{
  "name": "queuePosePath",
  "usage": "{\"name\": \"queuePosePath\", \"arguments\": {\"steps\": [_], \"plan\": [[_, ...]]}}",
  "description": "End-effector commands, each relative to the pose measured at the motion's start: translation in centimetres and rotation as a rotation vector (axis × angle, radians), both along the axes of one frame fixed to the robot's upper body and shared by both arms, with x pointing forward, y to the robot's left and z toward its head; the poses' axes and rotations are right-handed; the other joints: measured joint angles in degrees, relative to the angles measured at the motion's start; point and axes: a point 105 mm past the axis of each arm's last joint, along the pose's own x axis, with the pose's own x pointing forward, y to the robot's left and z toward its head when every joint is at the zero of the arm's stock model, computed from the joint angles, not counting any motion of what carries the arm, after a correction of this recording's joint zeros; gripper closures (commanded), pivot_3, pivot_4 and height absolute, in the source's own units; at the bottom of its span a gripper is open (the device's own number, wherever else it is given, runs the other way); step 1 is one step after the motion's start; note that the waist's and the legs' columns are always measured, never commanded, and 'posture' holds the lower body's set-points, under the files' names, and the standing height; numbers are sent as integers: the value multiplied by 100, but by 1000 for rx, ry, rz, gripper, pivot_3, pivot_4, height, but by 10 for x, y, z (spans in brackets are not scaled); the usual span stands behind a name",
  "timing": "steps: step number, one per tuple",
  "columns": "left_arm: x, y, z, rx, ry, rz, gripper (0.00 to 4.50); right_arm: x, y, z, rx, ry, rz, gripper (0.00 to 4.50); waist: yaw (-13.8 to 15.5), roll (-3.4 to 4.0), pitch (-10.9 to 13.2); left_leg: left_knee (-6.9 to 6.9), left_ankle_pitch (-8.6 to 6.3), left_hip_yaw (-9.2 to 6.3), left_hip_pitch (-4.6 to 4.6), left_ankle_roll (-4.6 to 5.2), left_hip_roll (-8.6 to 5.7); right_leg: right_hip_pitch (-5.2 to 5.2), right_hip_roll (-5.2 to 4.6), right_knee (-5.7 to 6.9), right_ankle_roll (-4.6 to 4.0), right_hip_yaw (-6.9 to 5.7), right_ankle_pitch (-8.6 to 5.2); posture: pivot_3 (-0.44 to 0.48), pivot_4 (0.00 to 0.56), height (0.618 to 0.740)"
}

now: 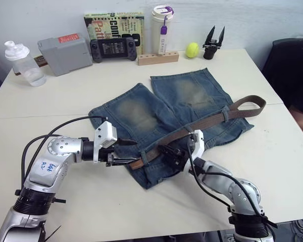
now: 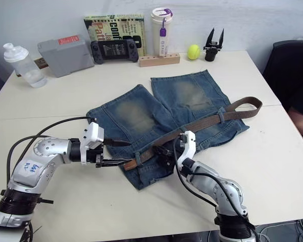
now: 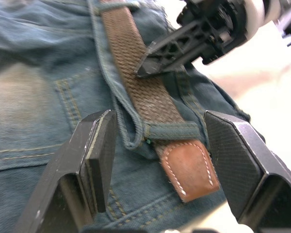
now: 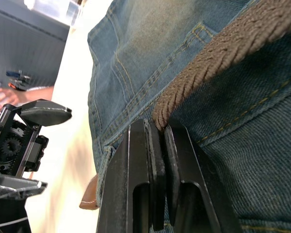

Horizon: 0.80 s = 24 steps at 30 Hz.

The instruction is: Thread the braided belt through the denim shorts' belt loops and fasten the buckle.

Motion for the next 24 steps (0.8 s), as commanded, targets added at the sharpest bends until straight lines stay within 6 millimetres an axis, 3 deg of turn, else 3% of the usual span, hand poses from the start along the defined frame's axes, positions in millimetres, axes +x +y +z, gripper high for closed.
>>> {"name": "queuePosePath", "arguments": {"steps": [1,6,9,13,16,24], "plan": [[-5,-3,7,38,-118,-56,1326,3,-4,15,108,-10,-27,2957,4,3,2,0,0,0,0,0,0,-1,0,0,0,0,0,0,150,696],[-4,6,1,154,-272,-110,1326,-7,-27,30,-64,-136,28,611,9,10,6,0,0,3,-3,2,-1,-1,-2,-6,0,0,0,0,150,696],[-8,9,-7,206,-314,-153,1326,-22,-34,41,-224,-252,164,611,21,14,9,0,-3,5,-3,5,-1,0,-7,-11,1,0,1,0,150,696],[-9,3,-5,168,-366,-160,1326,-29,-40,45,-376,-335,258,611,33,18,11,-1,-4,1,-3,7,0,0,-8,-12,1,-5,1,0,150,696],[-7,-2,-4,166,-413,-150,1326,-28,-41,46,-422,-365,280,611,32,17,11,-2,-1,0,-3,13,0,2,-8,-14,1,-7,1,0,150,696],[2,-1,-27,266,-517,-107,1326,-21,-41,47,-447,-399,240,611,58,17,12,3,12,1,-4,39,-1,8,-9,-15,5,-12,3,0,150,696]]}}
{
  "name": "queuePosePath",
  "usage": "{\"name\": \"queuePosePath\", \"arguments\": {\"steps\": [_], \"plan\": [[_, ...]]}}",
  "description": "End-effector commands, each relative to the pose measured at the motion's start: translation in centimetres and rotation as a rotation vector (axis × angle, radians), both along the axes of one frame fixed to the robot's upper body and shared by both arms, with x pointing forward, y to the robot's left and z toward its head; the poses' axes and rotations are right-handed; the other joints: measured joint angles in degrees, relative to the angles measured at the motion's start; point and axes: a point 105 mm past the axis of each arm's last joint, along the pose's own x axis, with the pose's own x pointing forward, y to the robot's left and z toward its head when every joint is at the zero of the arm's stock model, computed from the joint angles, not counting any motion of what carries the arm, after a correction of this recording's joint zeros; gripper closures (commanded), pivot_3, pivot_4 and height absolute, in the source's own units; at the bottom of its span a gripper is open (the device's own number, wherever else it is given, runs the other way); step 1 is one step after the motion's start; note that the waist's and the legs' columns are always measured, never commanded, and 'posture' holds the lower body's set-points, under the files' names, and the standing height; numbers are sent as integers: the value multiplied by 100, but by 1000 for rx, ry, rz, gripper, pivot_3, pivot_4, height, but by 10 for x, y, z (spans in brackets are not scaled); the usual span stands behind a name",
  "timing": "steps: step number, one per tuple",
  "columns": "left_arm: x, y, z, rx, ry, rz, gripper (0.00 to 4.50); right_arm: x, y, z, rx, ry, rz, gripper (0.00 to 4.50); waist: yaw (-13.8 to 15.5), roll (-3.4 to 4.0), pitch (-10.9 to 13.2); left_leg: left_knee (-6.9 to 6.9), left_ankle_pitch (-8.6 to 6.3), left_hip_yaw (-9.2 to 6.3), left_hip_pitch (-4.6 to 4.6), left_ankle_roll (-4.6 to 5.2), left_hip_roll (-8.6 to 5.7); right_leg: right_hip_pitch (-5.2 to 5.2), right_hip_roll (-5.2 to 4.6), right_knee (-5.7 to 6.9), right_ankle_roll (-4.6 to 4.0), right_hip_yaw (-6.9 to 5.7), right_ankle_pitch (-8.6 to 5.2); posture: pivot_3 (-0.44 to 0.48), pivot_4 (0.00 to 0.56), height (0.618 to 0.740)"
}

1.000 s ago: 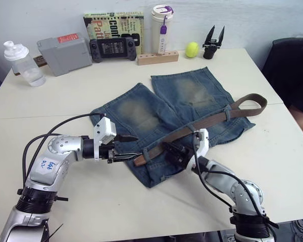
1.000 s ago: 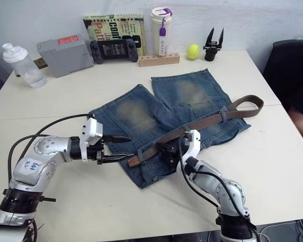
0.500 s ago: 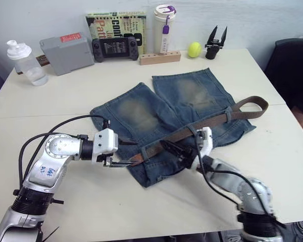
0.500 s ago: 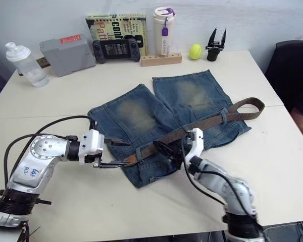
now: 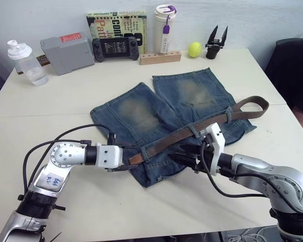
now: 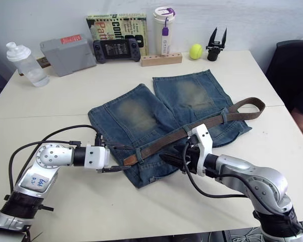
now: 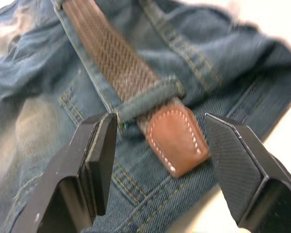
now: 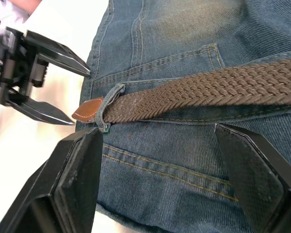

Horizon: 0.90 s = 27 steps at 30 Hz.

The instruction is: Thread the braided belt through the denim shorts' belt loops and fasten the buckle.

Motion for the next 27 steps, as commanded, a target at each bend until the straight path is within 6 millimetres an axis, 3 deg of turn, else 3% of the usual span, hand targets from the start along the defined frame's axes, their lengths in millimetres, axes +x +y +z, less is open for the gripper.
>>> {"name": "queuePosePath", "arguments": {"steps": [1,6,9,14,27], "plan": [[2,-3,-5,-11,-33,16,1326,3,-1,14,-6,-83,-13,611,10,0,0,0,0,0,0,0,0,0,0,0,0,0,0,0,150,696],[6,-5,-3,-45,-56,41,1326,9,-11,16,-28,-97,-48,611,92,0,0,1,-1,0,0,0,0,-1,-1,1,0,0,0,0,150,696],[3,-3,-6,-51,-37,27,2201,10,-24,20,-75,-115,-69,546,106,0,0,1,-1,0,0,-1,0,-1,-1,1,0,0,0,0,150,696],[-1,1,-12,-37,-28,16,4380,12,-46,28,-138,-145,-101,546,118,1,1,3,-3,0,-1,0,-1,1,-4,-2,2,-1,1,0,150,696],[1,-1,-20,-57,-65,35,4456,21,-51,39,-163,-197,-129,546,108,1,1,3,-1,-2,0,2,0,3,-3,-1,2,-4,1,0,150,696]]}}
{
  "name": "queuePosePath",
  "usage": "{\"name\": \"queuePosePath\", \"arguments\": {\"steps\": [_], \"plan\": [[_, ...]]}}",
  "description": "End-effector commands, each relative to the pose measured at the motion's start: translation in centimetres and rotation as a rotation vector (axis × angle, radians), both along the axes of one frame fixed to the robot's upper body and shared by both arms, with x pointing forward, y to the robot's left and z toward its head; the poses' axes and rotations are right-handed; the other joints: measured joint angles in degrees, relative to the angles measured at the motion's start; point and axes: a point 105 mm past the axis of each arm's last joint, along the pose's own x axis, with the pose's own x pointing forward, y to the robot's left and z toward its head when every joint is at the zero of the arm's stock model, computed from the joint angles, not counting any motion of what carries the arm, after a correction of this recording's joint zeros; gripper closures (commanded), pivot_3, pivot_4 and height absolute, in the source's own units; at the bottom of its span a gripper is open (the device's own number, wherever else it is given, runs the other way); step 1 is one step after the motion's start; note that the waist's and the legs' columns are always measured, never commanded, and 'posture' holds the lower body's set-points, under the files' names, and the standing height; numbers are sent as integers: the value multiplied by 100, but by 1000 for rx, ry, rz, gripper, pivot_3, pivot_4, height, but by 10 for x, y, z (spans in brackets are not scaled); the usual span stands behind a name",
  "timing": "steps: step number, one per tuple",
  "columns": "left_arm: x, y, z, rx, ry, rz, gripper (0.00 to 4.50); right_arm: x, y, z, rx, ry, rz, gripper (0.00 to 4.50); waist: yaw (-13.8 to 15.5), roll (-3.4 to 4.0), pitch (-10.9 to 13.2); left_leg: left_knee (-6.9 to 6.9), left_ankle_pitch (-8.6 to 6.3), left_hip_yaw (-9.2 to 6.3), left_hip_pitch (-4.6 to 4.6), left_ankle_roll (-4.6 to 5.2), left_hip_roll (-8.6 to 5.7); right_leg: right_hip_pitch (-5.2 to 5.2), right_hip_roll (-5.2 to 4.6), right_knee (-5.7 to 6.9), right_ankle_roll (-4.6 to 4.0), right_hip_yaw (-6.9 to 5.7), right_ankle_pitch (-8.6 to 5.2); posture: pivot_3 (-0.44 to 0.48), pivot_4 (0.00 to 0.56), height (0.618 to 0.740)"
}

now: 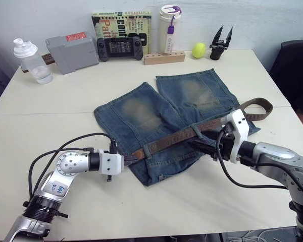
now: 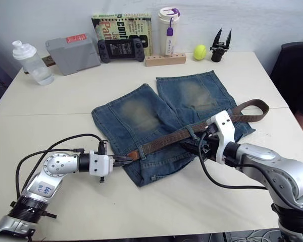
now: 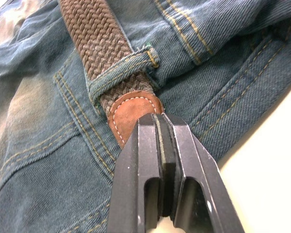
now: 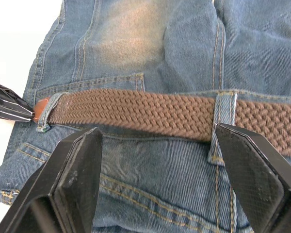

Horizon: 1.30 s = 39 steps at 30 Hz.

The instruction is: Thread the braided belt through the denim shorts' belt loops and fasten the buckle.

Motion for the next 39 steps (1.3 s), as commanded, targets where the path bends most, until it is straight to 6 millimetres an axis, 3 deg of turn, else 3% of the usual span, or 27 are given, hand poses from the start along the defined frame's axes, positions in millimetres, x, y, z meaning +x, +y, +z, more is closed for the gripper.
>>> {"name": "queuePosePath", "arguments": {"steps": [1,5,7,10,13,19,24,27,30,35,38,39], "plan": [[-3,-3,2,-32,-18,-9,4456,1,-2,11,-2,-49,-8,546,0,0,0,0,0,0,0,0,0,0,0,0,0,0,0,0,150,696],[-3,-2,6,-54,-14,1,4456,2,-20,7,-143,-57,-47,546,13,4,2,2,0,0,-1,0,0,0,-1,0,0,0,0,0,150,696],[-2,2,8,-55,-16,12,4456,8,-47,4,-247,-52,-129,546,11,4,2,2,0,0,-1,1,0,1,-2,-1,0,-2,0,0,150,696],[-1,4,11,-53,-21,20,4456,16,-78,7,-255,-36,-248,546,14,3,2,4,0,0,-1,0,0,2,-2,-1,1,-5,0,0,150,696],[1,5,12,-51,-23,29,4500,21,-101,6,-246,-18,-319,1312,9,4,3,3,1,0,-1,0,0,2,-2,0,1,-5,1,0,150,696],[2,4,16,-51,-28,33,4500,46,-118,-20,-218,1,-410,4346,-12,4,3,5,5,2,0,4,0,3,0,4,2,-11,1,0,150,696],[1,17,22,-33,-3,63,4500,60,-120,-59,-265,56,-437,4432,-13,6,3,5,8,2,0,2,0,2,0,6,1,-18,1,0,150,696],[-2,30,23,-56,66,113,4500,62,-121,-68,-285,79,-438,4432,-22,1,0,11,8,3,4,2,0,10,-4,9,1,-30,1,0,150,696],[-9,55,34,-167,186,220,4500,65,-121,-68,-313,84,-444,4432,-28,-2,-1,12,7,1,7,2,0,12,-8,10,2,-29,1,0,150,696],[-25,104,31,-134,263,362,4500,71,-113,-59,-324,68,-419,4432,-28,-4,-2,13,-4,-3,7,-17,0,10,-10,9,1,-29,1,0,150,696],[-29,105,32,-127,267,362,4500,76,-102,-53,-301,55,-391,4432,-29,-5,-3,12,-12,-3,8,-32,0,10,-11,7,1,-28,1,0,150,696],[-30,92,37,-168,261,322,4500,77,-99,-51,-296,52,-384,4432,-29,-5,-3,12,-13,-3,8,-32,0,9,-11,7,1,-28,1,0,150,696]]}}
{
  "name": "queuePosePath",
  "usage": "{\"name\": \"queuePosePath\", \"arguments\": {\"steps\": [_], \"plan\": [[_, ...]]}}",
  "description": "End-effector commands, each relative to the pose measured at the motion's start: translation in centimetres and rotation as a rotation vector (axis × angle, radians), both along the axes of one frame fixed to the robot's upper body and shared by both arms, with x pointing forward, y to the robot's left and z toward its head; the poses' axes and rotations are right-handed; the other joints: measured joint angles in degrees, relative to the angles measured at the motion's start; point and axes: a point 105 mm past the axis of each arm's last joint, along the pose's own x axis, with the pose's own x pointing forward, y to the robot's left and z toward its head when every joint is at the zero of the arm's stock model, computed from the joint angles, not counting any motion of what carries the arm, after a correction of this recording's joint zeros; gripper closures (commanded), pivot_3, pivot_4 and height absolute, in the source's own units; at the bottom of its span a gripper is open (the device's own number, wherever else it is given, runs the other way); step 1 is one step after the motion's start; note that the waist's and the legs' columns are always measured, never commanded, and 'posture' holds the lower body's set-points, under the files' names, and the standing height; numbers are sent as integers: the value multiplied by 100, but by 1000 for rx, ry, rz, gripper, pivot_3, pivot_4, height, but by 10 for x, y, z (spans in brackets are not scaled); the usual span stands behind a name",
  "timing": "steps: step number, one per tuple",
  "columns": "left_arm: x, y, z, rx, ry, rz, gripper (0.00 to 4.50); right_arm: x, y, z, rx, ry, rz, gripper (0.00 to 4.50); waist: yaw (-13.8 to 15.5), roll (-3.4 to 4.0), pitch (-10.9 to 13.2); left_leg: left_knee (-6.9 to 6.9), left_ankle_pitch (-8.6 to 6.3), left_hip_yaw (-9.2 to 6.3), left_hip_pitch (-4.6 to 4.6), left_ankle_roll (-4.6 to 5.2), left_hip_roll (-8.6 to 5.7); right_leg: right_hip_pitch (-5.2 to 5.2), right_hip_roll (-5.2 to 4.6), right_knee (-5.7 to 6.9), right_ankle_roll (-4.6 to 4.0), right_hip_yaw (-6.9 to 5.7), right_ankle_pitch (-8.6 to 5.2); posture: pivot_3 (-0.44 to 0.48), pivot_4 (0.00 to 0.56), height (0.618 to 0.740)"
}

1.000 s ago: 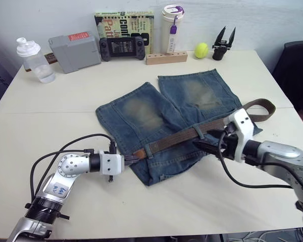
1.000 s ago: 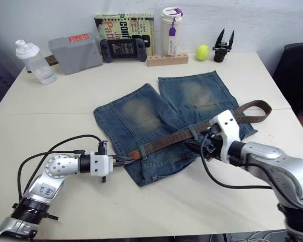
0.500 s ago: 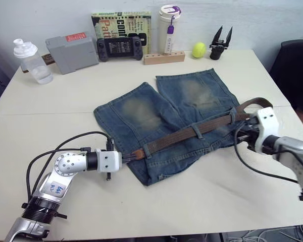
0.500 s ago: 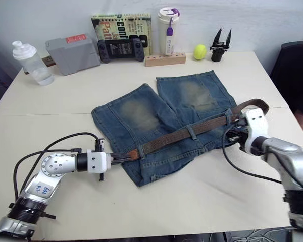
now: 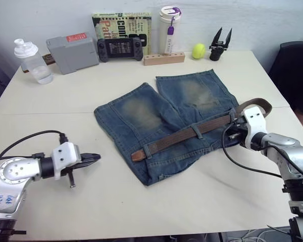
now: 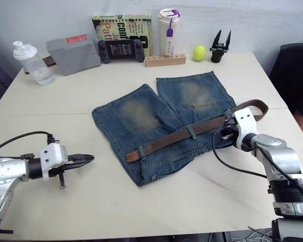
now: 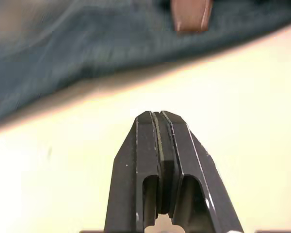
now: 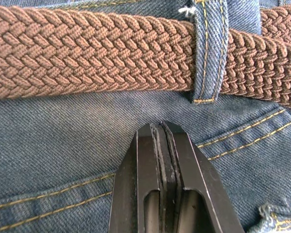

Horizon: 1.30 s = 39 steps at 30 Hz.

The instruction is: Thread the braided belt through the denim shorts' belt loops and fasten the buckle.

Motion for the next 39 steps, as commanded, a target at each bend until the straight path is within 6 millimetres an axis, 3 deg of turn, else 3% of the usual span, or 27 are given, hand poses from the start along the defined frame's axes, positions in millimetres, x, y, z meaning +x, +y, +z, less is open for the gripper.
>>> {"name": "queuePosePath", "arguments": {"steps": [1,2,6,10,20,26,33,39], "plan": [[-3,-28,21,-92,-63,-86,4500,2,13,-6,17,32,31,4432,0,0,0,0,0,0,0,0,0,0,0,0,0,0,0,0,150,696],[-3,-36,25,-121,-74,-105,4500,2,14,-6,18,31,33,4432,0,0,0,0,0,0,0,-1,0,0,0,0,0,0,0,0,150,696],[1,-76,30,-168,-159,-191,3268,1,16,-8,27,36,38,4500,1,0,0,-2,-1,0,-1,-3,0,-2,0,-1,0,2,0,0,150,696],[6,-98,16,-143,-170,-234,2055,-4,17,-10,38,40,31,4500,3,0,0,-4,-1,0,-2,-3,0,-1,0,-2,0,2,0,0,150,696],[28,-115,-9,-70,-212,-176,2055,-12,11,-10,54,30,-9,4500,28,0,-1,-2,19,7,-2,28,1,-1,0,7,-1,-22,0,0,150,696],[24,-121,-26,-22,-225,-231,2055,-12,12,-9,61,26,-14,4500,27,0,-1,-3,19,6,-2,28,1,-1,0,6,-1,-25,0,0,150,696],[22,-123,-28,0,-257,-244,2055,-11,12,-9,63,29,-14,4500,25,0,-1,-2,19,6,-1,28,1,0,-2,7,-1,-24,0,0,150,696],[32,-115,-29,146,-425,-200,2055,-10,13,-9,64,26,-10,4500,27,1,-2,-2,19,5,0,29,1,0,-2,9,-1,-25,0,0,150,696]]}}
